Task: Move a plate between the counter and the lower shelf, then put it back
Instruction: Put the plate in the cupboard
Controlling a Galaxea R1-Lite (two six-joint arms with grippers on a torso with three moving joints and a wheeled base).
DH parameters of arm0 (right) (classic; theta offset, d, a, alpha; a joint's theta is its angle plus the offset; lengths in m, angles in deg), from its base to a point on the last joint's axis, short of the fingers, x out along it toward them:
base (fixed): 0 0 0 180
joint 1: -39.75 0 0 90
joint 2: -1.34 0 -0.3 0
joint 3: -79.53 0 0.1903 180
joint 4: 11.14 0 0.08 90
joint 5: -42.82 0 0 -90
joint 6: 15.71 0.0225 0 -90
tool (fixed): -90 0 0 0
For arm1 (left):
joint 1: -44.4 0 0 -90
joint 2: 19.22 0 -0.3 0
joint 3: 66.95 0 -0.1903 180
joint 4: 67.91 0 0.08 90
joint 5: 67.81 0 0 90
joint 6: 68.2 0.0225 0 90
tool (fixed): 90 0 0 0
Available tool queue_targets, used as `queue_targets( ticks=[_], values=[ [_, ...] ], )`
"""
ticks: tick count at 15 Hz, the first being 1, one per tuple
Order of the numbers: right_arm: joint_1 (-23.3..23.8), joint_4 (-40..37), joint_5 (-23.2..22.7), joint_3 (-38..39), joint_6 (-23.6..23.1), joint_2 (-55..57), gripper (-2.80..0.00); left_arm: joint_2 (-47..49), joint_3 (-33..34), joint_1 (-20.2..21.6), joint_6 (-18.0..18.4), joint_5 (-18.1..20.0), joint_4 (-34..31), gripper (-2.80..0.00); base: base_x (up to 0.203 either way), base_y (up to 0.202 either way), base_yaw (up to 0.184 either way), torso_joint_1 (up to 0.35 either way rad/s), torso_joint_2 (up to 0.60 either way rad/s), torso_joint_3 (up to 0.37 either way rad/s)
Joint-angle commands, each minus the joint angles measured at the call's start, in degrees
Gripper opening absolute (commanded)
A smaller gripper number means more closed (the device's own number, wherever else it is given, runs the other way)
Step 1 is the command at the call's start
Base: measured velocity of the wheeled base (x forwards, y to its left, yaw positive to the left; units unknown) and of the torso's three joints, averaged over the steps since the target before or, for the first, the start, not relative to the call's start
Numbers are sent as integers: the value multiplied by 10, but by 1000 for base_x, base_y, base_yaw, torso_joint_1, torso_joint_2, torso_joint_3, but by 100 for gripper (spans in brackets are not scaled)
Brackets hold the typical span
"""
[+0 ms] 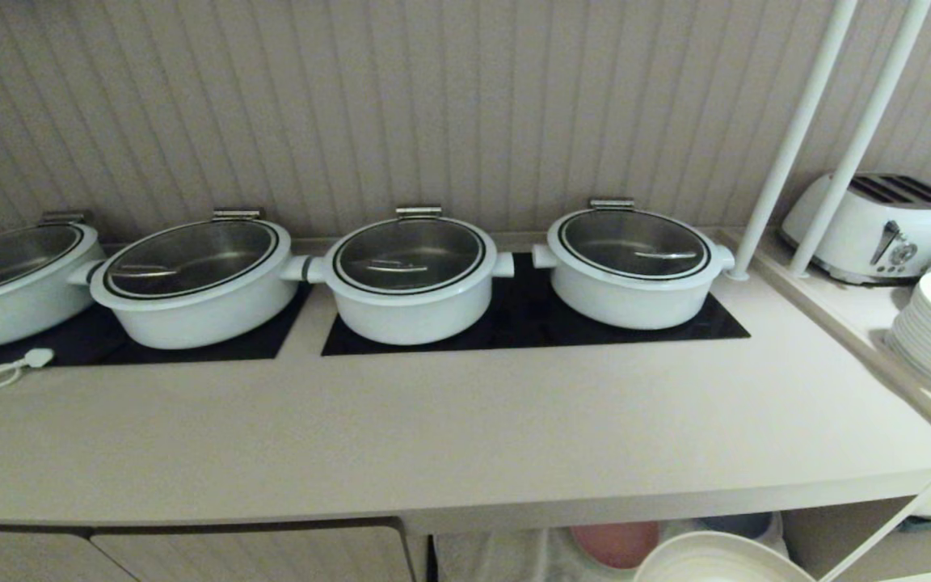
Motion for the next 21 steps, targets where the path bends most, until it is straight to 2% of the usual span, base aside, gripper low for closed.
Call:
queue_targets(
  ticks=[1,11,16,21],
  values=[
    [-1,0,-1,-2,1,1,-280,0,0,0,0,0,0,-280,0,0,0,0,0,0],
    [-1,-3,-15,-22,1,3,-280,0,0,0,0,0,0,-280,0,0,0,0,0,0],
    [-1,-48,-14,-35,1,-2,-280,0,0,0,0,0,0,-280,0,0,0,0,0,0],
    [-1,-50,-14,-32,2,-9,-280,1,0,0,0,0,0,-280,0,0,0,0,0,0]
  ],
)
